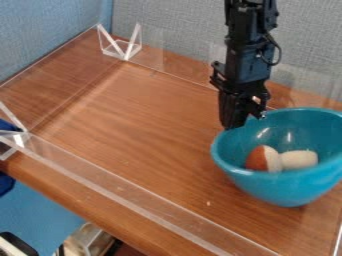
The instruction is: Put the mushroom in the blue bowl
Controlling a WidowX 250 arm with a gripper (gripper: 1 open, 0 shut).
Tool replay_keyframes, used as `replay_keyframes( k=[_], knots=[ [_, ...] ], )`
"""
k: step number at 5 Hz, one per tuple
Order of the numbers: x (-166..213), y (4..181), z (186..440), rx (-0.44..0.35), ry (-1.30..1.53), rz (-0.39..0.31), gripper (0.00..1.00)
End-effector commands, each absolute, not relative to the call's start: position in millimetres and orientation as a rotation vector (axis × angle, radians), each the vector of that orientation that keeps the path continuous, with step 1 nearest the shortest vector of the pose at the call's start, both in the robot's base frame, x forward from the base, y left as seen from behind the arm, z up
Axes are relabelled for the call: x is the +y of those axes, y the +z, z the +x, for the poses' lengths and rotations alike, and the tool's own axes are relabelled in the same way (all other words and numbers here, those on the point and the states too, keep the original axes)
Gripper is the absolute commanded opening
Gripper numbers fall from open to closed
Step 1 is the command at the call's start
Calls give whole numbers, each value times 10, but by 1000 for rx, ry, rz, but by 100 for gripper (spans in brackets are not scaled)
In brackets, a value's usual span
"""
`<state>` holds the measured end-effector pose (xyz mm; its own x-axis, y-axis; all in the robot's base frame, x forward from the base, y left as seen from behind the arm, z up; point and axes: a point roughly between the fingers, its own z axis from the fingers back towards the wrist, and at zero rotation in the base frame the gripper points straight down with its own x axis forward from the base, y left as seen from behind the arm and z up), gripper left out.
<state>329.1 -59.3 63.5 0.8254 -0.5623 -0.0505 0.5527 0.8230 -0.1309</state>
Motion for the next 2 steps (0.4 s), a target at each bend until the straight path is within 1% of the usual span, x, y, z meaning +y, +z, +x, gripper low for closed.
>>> replay_keyframes(
  k=[1, 2],
  knots=[
    [-726, 766, 3411, 40, -646, -105, 0],
    [-813, 744, 3444, 49, -676, -105, 0]
  ],
)
